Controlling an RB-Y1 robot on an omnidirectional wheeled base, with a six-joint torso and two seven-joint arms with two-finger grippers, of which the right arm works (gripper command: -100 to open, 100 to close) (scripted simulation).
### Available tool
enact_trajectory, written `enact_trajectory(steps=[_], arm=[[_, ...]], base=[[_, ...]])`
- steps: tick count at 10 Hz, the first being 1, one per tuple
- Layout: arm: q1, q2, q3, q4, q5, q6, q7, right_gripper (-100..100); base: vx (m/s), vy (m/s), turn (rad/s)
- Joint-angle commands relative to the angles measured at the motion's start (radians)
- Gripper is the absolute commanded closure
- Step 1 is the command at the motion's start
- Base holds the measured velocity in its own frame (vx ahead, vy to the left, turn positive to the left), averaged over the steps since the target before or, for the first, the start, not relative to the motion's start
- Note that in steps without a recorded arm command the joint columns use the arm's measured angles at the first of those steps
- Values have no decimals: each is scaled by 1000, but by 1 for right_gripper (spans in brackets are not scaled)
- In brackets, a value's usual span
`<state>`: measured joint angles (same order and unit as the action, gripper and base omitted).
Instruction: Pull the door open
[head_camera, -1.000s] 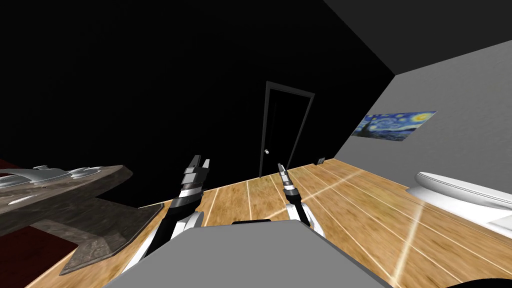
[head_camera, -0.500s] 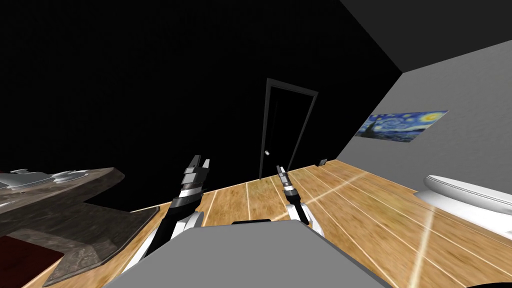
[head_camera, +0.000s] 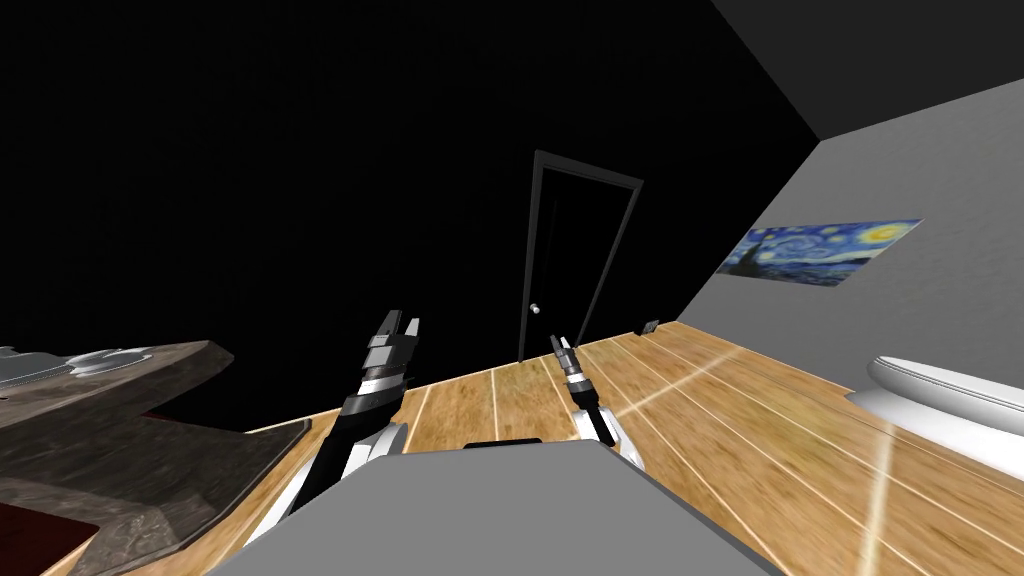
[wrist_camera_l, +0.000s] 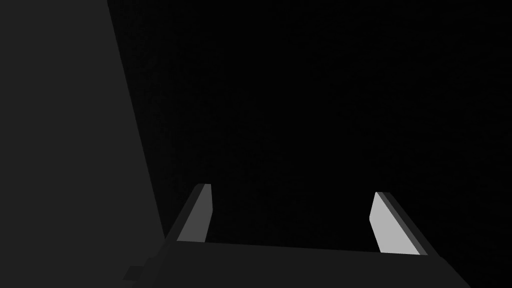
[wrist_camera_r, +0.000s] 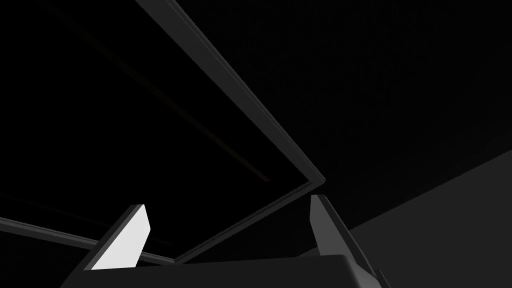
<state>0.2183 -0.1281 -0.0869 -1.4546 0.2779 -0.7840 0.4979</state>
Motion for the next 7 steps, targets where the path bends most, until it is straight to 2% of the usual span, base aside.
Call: enact_trajectory(steps=[1, 7], arm=[[-14, -3, -6, 41, 10, -7, 35, -100], [-72, -17, -30, 198, 45, -36, 152, -100]], base=[[105, -15, 10], [97, -27, 11]])
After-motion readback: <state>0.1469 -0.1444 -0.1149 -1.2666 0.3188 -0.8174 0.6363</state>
